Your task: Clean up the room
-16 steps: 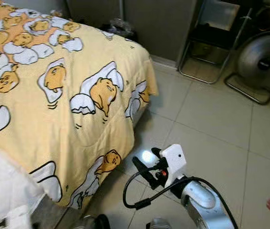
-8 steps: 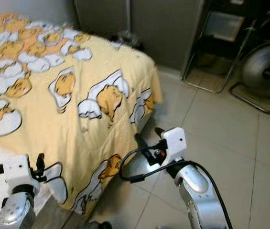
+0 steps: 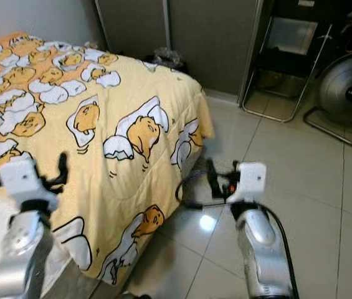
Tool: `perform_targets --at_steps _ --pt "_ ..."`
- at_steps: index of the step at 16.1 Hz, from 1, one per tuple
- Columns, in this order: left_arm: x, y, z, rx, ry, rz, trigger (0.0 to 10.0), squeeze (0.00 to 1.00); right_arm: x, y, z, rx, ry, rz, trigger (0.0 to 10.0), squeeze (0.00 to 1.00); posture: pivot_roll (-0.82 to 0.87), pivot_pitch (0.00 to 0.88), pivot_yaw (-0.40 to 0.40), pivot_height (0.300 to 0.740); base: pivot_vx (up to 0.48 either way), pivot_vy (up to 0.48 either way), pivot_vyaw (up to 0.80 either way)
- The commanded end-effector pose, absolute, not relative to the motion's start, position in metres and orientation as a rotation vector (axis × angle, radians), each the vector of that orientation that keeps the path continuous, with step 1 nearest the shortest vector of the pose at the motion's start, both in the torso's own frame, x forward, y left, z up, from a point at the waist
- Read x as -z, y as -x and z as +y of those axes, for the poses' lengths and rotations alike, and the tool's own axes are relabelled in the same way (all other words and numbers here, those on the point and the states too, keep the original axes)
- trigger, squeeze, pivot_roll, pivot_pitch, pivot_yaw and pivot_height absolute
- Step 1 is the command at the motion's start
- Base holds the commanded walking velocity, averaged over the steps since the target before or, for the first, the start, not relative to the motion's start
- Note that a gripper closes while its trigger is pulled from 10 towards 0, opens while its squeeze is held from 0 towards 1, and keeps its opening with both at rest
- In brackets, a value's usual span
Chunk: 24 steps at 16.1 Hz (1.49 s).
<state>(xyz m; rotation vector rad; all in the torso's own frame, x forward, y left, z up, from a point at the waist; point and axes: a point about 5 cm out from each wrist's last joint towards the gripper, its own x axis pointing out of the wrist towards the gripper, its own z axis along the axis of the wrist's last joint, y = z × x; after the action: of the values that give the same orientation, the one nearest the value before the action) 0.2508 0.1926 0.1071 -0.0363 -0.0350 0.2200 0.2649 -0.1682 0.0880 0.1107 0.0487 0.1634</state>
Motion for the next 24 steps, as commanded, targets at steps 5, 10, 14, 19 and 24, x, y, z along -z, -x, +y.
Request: perform_targets --at_steps 5,10,14,19,24 --pt "-0.096 -0.253 0.193 -0.181 0.031 0.045 10.0 0.0 -0.086 -0.276 -0.171 -0.134 -0.104 0.054 10.0 0.0 -0.19 0.0 0.145 0.74 0.0 -0.226 0.44" --pt "-0.08 -0.245 0.204 -0.266 0.027 0.125 10.0 0.0 -0.086 -0.282 -0.158 -0.218 -0.092 0.059 10.0 0.0 -0.18 0.0 0.136 0.74 0.0 -0.48 0.68" --pt "-0.074 -0.243 0.202 -0.282 0.03 0.151 10.0 0.0 -0.086 -0.285 -0.157 -0.249 -0.081 0.063 10.0 0.0 -0.17 0.0 0.123 0.74 0.0 -0.48 0.63" --pt "-0.071 -0.248 0.2 -0.262 -0.014 0.163 10.0 0.0 -0.078 -0.281 -0.15 -0.296 -0.043 0.103 10.0 0.0 -0.17 0.0 0.13 0.74 0.0 -0.05 0.57" --pt "-0.069 -0.242 0.205 -0.261 -0.169 0.11 10.0 0.0 -0.068 -0.284 -0.159 -0.276 0.18 0.183 10.0 0.0 -0.18 0.0 0.117 0.74 0.0 0.0 0.53"
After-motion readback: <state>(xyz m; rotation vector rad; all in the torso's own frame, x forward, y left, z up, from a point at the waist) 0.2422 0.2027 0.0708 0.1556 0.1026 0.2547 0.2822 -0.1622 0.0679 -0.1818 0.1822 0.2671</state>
